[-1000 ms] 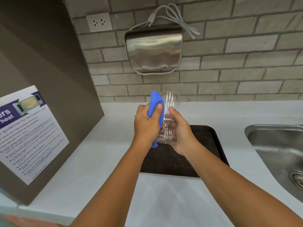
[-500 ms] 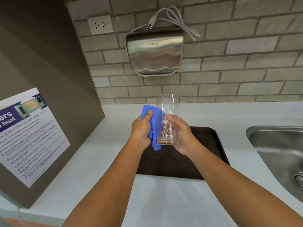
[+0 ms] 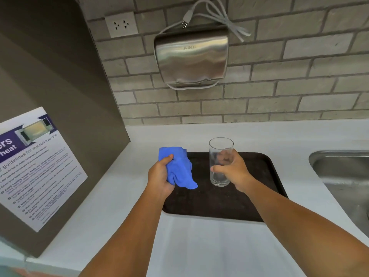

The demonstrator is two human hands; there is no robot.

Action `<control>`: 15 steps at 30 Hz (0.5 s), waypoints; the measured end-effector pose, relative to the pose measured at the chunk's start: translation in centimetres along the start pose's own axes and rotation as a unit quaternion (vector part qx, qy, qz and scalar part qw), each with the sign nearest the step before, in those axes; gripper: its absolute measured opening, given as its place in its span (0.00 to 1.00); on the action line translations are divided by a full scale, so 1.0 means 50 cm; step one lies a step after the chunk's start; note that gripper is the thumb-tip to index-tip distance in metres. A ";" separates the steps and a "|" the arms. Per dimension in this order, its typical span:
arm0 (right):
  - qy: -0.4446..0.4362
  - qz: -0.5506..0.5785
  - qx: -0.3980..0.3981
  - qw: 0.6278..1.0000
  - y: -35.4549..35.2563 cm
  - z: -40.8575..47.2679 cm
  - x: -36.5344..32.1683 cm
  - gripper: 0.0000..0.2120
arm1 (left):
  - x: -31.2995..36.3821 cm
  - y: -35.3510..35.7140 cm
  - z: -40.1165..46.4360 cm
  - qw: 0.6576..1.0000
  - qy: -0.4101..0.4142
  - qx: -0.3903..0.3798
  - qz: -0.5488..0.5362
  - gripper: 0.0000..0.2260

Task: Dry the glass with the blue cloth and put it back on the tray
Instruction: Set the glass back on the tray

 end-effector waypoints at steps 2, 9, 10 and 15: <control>0.011 0.000 0.022 1.000 -0.002 0.011 0.025 0.33 | -0.009 -0.028 0.008 1.000 -0.007 -0.007 -0.015 0.08; 0.018 0.007 0.059 0.998 0.000 0.036 0.068 0.34 | -0.021 -0.100 0.021 0.999 -0.018 0.000 -0.046 0.11; 0.017 0.007 0.062 0.998 0.001 0.040 0.070 0.34 | -0.022 -0.105 0.023 0.999 -0.020 0.003 -0.046 0.11; 0.018 -0.010 0.053 0.998 0.011 0.047 0.077 0.34 | -0.030 -0.118 0.027 0.998 -0.030 0.006 -0.046 0.12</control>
Point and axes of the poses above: each hand's wrist, its own z-axis towards the middle knuckle, its own y-axis out of the palm, x = y × z, the point moved 5 cm from there along z, towards the middle knuckle, and after that the axes turned 5 degrees about -y, right-handed, at the moved point
